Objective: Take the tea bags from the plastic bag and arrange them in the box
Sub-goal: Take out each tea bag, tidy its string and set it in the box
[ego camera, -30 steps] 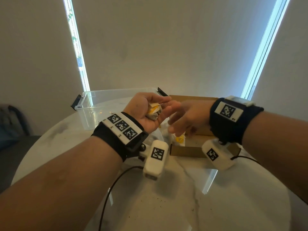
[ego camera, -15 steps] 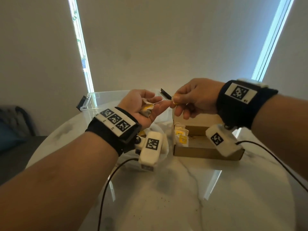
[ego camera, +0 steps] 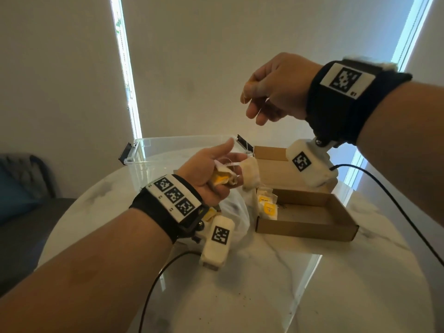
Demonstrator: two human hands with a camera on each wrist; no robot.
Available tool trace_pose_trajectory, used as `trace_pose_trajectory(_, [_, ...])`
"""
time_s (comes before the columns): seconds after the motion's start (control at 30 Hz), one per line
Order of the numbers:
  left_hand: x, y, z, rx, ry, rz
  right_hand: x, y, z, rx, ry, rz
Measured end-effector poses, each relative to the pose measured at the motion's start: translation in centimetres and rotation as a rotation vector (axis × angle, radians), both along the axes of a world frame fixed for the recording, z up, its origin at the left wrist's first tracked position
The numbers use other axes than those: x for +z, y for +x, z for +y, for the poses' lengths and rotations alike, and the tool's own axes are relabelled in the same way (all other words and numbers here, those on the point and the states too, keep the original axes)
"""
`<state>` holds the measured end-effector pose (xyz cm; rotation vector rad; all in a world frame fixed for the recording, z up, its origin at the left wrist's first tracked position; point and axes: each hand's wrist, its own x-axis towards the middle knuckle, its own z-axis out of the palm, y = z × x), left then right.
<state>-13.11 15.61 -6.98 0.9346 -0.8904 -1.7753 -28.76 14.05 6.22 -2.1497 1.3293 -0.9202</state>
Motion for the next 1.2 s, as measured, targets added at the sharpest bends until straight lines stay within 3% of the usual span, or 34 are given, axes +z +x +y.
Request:
trace_pose_trajectory(0.13, [-0.7, -0.1, 0.7, -0.163, -0.107, -0.034, 0.3, 0.0, -0.1, -0.057, -0.018, 0.006])
trace_pose_trajectory(0.23, [-0.9, -0.9, 0.5, -0.076, -0.177, -0.229, 0.1, -0.1, -0.2, -0.088, 0.000, -0.011])
trace_pose_trajectory(0.33, [-0.9, -1.5, 0.1, 0.043, -0.173, -0.286, -0.2, -0.4, -0.1, -0.106, 0.025, -0.030])
trace_pose_trajectory(0.57, [-1.4, -2.1, -1.0, 0.341, -0.178, -0.255, -3.6, -1.8, 0.2, -0.134, 0.232, -0.164])
trace_pose_trajectory(0.7, [-0.8, -3.0, -1.1, 0.378, -0.189, -0.169, -6.5, -1.7, 0.3, -0.151, 0.437, -0.361])
trace_pose_trajectory(0.9, [-0.6, -3.5, -1.3, 0.452, -0.236, -0.133, -7.2, -2.1, -0.1, -0.157, 0.444, -0.427])
trace_pose_trajectory(1.1, [-0.6, -4.2, -1.3, 0.461, -0.278, -0.215, -8.0, -2.4, -1.0, -0.230, 0.416, -0.364])
trace_pose_trajectory(1.2, [-0.6, -4.3, -1.3, 0.459, -0.261, -0.260, -8.4, -2.2, -1.3, -0.296, 0.268, -0.098])
